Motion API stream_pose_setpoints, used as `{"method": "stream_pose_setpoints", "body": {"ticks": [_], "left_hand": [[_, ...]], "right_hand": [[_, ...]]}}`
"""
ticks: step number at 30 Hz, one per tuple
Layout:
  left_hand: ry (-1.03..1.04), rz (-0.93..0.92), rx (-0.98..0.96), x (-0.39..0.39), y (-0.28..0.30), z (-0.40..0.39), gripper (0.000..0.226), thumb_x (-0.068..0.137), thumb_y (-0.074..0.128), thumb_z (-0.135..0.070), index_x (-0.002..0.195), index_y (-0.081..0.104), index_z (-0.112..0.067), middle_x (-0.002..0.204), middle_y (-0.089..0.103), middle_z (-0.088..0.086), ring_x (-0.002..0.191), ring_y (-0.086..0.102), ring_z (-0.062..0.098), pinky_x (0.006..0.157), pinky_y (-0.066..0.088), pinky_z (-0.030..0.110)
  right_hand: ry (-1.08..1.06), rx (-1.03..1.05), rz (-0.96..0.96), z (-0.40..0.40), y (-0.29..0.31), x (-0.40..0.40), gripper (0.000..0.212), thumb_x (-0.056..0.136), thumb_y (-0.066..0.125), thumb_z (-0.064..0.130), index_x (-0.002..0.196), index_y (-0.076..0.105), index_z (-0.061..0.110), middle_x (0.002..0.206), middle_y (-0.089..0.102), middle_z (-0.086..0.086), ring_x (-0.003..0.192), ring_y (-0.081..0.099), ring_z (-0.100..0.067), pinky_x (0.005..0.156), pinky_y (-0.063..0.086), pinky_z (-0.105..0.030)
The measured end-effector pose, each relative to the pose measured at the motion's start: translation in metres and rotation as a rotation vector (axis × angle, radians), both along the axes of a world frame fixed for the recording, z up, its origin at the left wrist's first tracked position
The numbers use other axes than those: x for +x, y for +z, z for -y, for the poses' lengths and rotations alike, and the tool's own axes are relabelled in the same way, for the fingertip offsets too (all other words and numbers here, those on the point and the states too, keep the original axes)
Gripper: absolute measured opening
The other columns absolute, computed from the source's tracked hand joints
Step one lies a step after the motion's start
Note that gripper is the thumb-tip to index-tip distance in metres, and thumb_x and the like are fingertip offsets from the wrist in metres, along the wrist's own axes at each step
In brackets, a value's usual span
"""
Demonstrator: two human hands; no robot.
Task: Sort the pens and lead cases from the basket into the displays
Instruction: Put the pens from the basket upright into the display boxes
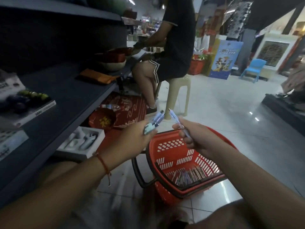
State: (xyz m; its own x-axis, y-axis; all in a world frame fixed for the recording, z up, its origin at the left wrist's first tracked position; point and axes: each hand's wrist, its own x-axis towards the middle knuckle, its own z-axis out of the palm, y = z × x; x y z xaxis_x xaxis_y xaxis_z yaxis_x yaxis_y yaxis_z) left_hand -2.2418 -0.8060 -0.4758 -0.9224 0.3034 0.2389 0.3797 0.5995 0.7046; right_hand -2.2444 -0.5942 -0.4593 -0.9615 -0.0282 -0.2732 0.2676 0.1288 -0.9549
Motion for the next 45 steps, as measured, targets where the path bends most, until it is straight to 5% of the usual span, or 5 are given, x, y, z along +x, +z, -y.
{"method": "stream_pose_setpoints", "body": {"ticks": [7,20,26,37,45], "left_hand": [[0.112,-0.175,-0.499,0.002,-0.006,0.050,0.006,0.095,0.053,-0.034,0.098,0.049,-0.030,0.093,0.064,-0.007,0.077,0.054,0.012,0.062,0.035,0.030],[0.622,0.022,-1.033,0.080,0.023,0.176,0.049,0.088,0.051,-0.005,0.132,0.048,-0.028,0.123,0.056,-0.001,0.104,0.055,0.021,0.076,0.037,0.030],[0.767,-0.184,-1.104,0.150,0.027,0.241,0.063,0.040,0.083,0.004,0.098,0.070,-0.017,0.082,0.067,0.002,0.068,0.065,0.026,0.056,0.051,0.032],[0.917,-0.119,-1.083,0.177,-0.001,0.276,0.050,0.051,0.084,0.003,0.097,0.072,-0.013,0.084,0.067,0.006,0.071,0.064,0.031,0.059,0.053,0.039],[0.985,-0.128,-1.027,0.174,-0.023,0.290,0.039,0.067,0.051,-0.010,0.101,0.070,-0.016,0.082,0.062,0.001,0.071,0.060,0.026,0.062,0.047,0.034]], "right_hand": [[0.198,-0.106,-0.076,0.054,0.014,-0.039,0.028,0.107,0.041,0.026,0.116,0.061,0.008,0.075,0.059,-0.003,0.059,0.054,-0.009,0.056,0.044,-0.023],[0.577,-0.472,-0.034,0.255,0.036,-0.061,0.018,0.104,0.049,0.014,0.099,0.065,0.008,0.077,0.063,-0.005,0.062,0.059,-0.014,0.052,0.050,-0.025],[0.786,-0.561,0.023,0.337,0.039,-0.029,0.012,0.102,0.055,0.015,0.102,0.067,0.013,0.089,0.066,-0.006,0.071,0.061,-0.017,0.058,0.049,-0.029],[1.040,-0.568,0.026,0.410,0.008,-0.007,0.014,0.102,0.055,0.012,0.107,0.063,0.022,0.086,0.070,-0.002,0.090,0.066,-0.021,0.082,0.052,-0.036],[1.151,-0.577,0.056,0.429,-0.006,-0.009,0.015,0.099,0.060,0.019,0.113,0.062,0.022,0.095,0.073,0.003,0.084,0.071,-0.010,0.071,0.053,-0.022]]}}
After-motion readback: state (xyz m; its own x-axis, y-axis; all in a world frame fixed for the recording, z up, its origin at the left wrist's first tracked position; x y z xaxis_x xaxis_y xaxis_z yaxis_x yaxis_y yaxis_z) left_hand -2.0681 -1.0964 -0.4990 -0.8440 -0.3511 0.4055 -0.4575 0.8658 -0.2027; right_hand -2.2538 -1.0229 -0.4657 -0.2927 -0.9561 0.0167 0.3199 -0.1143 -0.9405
